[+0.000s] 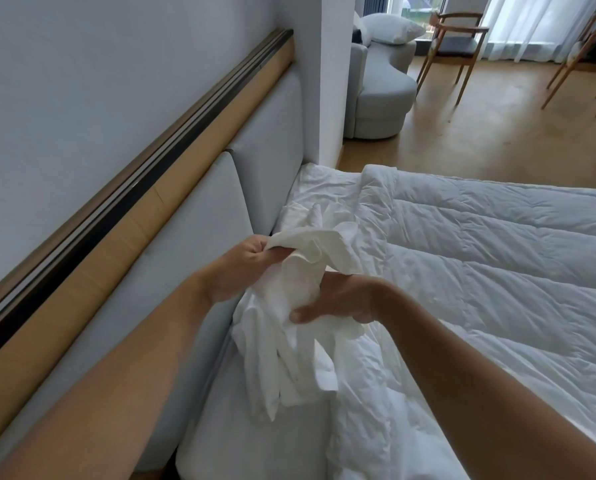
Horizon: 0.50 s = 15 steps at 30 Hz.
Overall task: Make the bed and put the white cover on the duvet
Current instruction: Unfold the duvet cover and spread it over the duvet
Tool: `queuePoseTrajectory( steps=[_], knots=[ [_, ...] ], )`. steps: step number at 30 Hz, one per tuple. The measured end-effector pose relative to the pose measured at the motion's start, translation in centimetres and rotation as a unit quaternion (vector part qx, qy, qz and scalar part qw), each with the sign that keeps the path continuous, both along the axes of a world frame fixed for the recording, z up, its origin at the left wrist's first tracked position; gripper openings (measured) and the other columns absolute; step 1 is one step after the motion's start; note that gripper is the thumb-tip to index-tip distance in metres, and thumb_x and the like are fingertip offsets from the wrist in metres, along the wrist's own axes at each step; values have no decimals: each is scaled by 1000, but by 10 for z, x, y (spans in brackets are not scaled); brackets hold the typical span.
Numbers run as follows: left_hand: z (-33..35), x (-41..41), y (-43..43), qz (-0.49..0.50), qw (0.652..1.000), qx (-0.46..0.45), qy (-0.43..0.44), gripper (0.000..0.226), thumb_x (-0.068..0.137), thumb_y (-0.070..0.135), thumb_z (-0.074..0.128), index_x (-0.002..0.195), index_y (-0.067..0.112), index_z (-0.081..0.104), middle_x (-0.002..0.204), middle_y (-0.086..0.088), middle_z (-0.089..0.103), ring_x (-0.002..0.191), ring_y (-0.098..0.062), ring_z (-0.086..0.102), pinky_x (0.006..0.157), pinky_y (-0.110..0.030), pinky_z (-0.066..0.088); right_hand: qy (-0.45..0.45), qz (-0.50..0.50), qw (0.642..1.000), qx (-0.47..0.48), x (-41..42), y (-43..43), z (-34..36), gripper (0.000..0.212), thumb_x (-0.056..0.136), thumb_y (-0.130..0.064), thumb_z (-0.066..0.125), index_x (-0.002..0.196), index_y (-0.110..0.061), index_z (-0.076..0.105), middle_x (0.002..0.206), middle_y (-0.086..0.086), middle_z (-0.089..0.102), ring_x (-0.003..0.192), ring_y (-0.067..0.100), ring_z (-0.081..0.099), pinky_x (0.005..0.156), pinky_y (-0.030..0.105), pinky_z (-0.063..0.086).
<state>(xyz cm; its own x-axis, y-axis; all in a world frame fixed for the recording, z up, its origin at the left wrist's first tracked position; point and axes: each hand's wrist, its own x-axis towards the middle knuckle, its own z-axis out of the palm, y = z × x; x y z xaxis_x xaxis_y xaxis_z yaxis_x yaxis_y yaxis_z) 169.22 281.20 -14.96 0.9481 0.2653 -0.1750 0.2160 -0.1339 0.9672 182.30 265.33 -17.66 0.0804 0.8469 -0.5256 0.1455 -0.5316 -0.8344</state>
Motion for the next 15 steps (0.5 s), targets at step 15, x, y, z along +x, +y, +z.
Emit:
queuePoseTrajectory(
  steps=[15],
  knots=[
    [-9, -15, 8, -106, 985, -119, 65, 43, 62, 54, 90, 99, 35, 82, 108, 9, 77, 103, -8, 71, 85, -20, 53, -113, -108, 975, 158, -4, 11, 34, 20, 103, -9, 50, 109, -14, 68, 107, 0, 67, 93, 10, 62, 81, 19, 52]
  ],
)
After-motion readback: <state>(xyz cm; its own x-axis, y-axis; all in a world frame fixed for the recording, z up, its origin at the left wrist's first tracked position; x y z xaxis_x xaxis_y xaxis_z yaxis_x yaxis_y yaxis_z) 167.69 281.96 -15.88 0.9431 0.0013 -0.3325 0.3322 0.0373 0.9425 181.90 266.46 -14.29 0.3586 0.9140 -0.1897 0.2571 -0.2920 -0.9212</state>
